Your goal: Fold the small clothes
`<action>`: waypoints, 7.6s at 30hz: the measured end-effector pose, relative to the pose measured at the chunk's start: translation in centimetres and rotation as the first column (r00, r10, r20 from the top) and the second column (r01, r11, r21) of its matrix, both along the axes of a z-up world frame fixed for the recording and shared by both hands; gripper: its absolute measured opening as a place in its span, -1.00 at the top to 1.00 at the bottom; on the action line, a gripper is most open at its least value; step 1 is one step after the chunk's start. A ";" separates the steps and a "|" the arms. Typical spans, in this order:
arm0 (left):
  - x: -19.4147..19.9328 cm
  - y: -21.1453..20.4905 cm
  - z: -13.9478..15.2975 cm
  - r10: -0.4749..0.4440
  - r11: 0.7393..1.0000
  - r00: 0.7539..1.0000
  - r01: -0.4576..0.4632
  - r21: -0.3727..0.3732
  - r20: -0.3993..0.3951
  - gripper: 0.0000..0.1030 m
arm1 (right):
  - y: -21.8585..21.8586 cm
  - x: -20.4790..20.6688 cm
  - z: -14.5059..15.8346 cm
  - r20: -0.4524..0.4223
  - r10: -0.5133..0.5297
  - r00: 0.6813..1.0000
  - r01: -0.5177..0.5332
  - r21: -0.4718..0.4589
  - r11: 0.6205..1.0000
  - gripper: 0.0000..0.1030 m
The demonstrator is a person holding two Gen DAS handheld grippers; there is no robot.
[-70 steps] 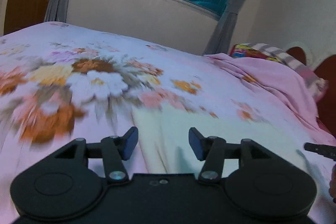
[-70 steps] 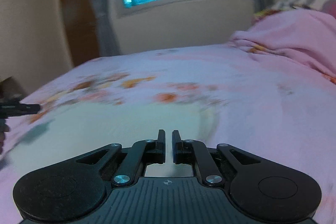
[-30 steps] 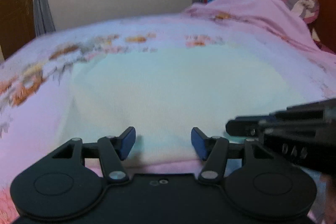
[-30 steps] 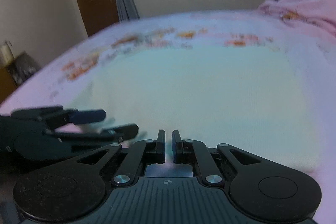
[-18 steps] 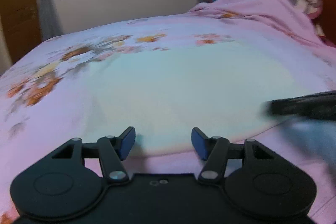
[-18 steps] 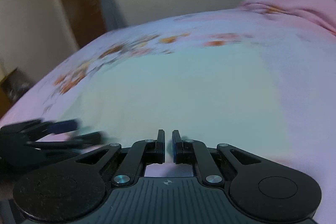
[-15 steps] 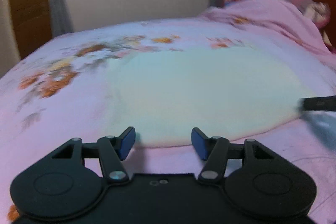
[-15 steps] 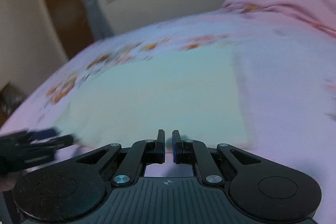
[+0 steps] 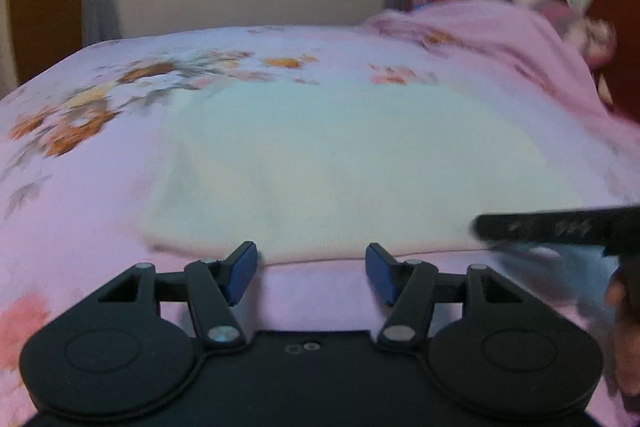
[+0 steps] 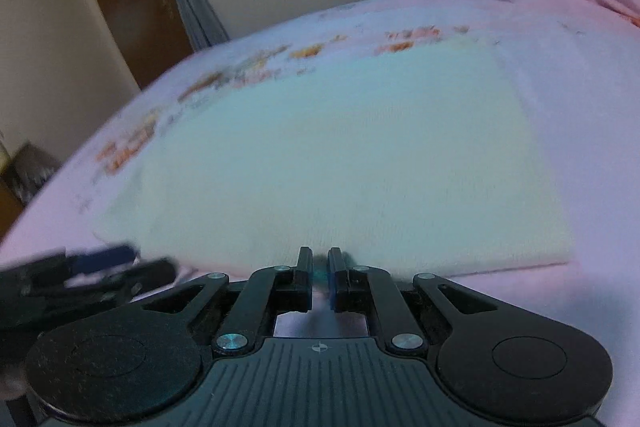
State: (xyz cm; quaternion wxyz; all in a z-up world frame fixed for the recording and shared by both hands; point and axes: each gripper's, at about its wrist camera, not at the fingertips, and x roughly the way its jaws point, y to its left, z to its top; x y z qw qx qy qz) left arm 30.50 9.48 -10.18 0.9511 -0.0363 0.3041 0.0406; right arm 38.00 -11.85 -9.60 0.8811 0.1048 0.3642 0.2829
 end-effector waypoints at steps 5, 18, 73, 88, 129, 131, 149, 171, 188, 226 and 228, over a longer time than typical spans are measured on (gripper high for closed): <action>-2.9 6.4 -0.1 0.152 0.971 0.985 -0.134 -0.197 0.083 -0.16 | 0.4 -0.9 1.6 0.094 0.011 0.996 -0.022 0.112 0.994 0.86; -1.3 9.1 -1.9 0.144 0.935 0.989 -0.122 -0.334 0.041 -0.19 | 6.0 -0.1 -1.0 -0.013 0.117 0.993 -0.118 -0.057 0.991 0.86; 17.3 18.2 -2.9 -0.359 0.773 0.933 0.277 -0.570 -0.033 0.66 | -15.9 5.1 1.4 0.198 -0.453 0.869 0.477 -0.096 0.873 -0.54; 15.9 17.1 -2.1 -0.309 0.837 0.950 0.255 -0.484 -0.033 0.71 | -16.3 7.5 0.1 0.256 -0.571 0.780 0.624 -0.245 0.742 -0.54; 5.6 1.9 4.4 -0.059 0.979 0.998 0.052 -0.197 -0.028 0.07 | -35.0 -1.3 -0.1 0.124 -0.695 0.709 0.689 0.090 0.719 -0.54; 3.1 2.4 2.3 -0.065 0.976 0.996 0.052 -0.209 -0.057 0.07 | -32.3 -1.9 0.8 0.108 -0.648 0.754 0.634 0.140 0.761 -0.54; 3.9 -3.7 -1.4 -0.113 0.984 0.993 0.108 -0.143 -0.031 0.05 | -10.4 1.6 1.4 -0.131 -0.164 0.978 0.200 0.342 0.918 -0.05; 3.5 -3.6 -1.8 -0.076 0.986 0.997 0.076 -0.146 0.008 -0.05 | -12.0 3.9 -1.7 -0.159 -0.182 0.970 0.225 0.314 0.923 0.87; 3.0 -2.1 -2.5 0.055 0.938 0.997 -0.031 -0.344 0.060 -0.07 | -10.4 10.8 -0.5 -0.044 -0.053 0.998 0.063 0.268 0.961 0.22; 5.1 3.8 -3.1 0.190 0.897 0.975 -0.123 -0.425 0.118 -0.11 | -11.6 10.4 -0.6 -0.096 -0.035 0.995 0.056 0.224 0.973 0.43; 5.0 3.9 -3.1 0.189 0.895 0.975 -0.121 -0.430 0.120 -0.11 | -12.4 9.1 -0.6 -0.113 -0.033 0.993 0.060 0.242 0.968 0.40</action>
